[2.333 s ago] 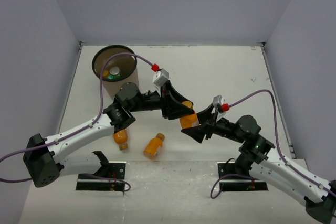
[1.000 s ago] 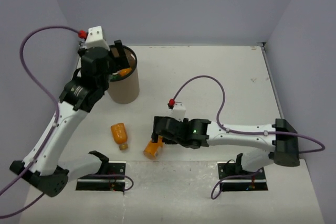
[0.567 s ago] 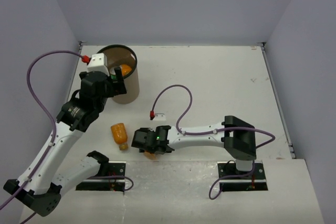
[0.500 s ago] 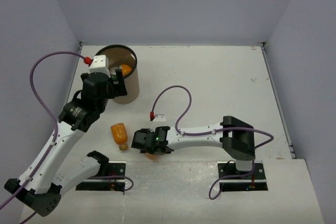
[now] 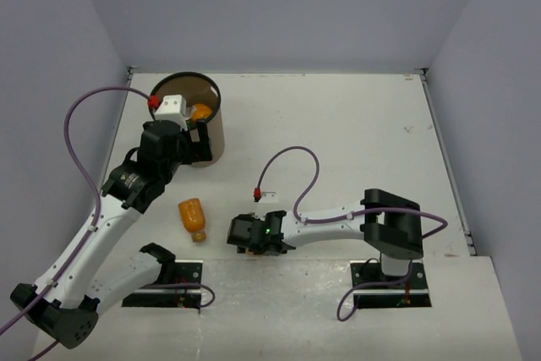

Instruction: Put the plastic bottles in the bin

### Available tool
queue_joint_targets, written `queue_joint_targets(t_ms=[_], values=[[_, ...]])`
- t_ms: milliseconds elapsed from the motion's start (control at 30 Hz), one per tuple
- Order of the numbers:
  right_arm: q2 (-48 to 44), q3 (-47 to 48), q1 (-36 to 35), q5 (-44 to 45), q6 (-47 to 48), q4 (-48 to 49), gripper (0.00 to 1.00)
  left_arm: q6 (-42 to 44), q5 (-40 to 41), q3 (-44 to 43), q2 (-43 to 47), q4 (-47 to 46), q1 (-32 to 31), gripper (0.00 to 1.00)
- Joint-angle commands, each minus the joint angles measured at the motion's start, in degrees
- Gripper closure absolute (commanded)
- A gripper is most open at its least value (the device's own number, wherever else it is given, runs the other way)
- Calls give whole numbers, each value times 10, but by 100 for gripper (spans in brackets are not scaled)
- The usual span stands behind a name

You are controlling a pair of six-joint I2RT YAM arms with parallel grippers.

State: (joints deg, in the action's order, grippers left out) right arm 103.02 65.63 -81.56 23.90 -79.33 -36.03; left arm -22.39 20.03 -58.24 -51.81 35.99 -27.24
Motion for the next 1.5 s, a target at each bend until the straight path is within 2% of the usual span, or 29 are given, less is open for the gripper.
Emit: queue_joint_targets(t_ms=[0,33,67,133,167,233,267,333,367,400,467,500,533,567,600,633,700,733,800,933,1067,1233,1300,1333,1367,1433,1467], values=[[17,-7,1,-7,7,8,19,-1,-28,3,7,-36,1,0],[16,-10,1,-6,7,10,24,-2,-29,3,7,-36,1,0],[7,-14,1,3,7,10,43,-2,-30,2,7,-36,1,0],[-8,-23,0,17,11,12,59,-1,-33,1,6,-37,1,0],[-28,-33,0,35,22,13,75,-1,-45,1,7,-40,1,0],[-57,-51,1,55,41,28,84,-1,-72,8,9,-50,1,0],[-98,-62,1,81,57,39,86,-1,-95,12,13,-58,1,0],[-151,-103,1,114,121,79,89,-5,-192,33,21,-98,1,0],[-217,-123,2,128,155,98,92,-6,-235,41,30,-114,1,0],[-256,-164,2,158,222,120,94,-12,-321,49,36,-154,1,0],[-342,-211,3,175,297,202,94,-30,-406,80,54,-206,0,0],[-436,-266,3,172,385,241,94,-57,-495,94,58,-277,0,0],[-486,-295,3,164,428,323,94,-75,-535,120,67,-316,0,0],[-534,-323,10,155,463,355,94,-93,-567,132,69,-353,-1,0],[-629,-371,17,138,521,394,94,-136,-622,147,71,-450,-4,0],[-674,-394,31,90,545,455,93,-159,-642,176,71,-499,-17,0],[-783,-449,37,17,590,516,91,-196,-654,203,69,-622,-46,0],[-811,-456,39,4,596,518,90,-191,-643,204,66,-646,-73,0],[-855,-457,40,-7,603,493,90,-166,-599,192,44,-683,-178,0],[-855,-430,40,-52,613,454,91,-132,-541,141,-21,-690,-242,0],[-826,-409,40,-56,617,439,91,-135,-518,110,-77,-706,-263,0],[-827,-410,40,-56,619,444,90,-129,-459,97,-100,-678,-268,15],[-825,-412,40,-66,620,446,90,-127,-464,94,-108,-678,-268,27],[-823,-411,40,-67,618,443,90,-130,-473,92,-110,-682,-268,37],[-818,-409,40,-67,617,443,89,-132,-478,92,-113,-687,-269,57],[-814,-409,40,-65,617,444,89,-136,-492,89,-121,-691,-271,78],[-811,-408,40,-62,618,445,89,-137,-494,85,-126,-691,-272,98]])
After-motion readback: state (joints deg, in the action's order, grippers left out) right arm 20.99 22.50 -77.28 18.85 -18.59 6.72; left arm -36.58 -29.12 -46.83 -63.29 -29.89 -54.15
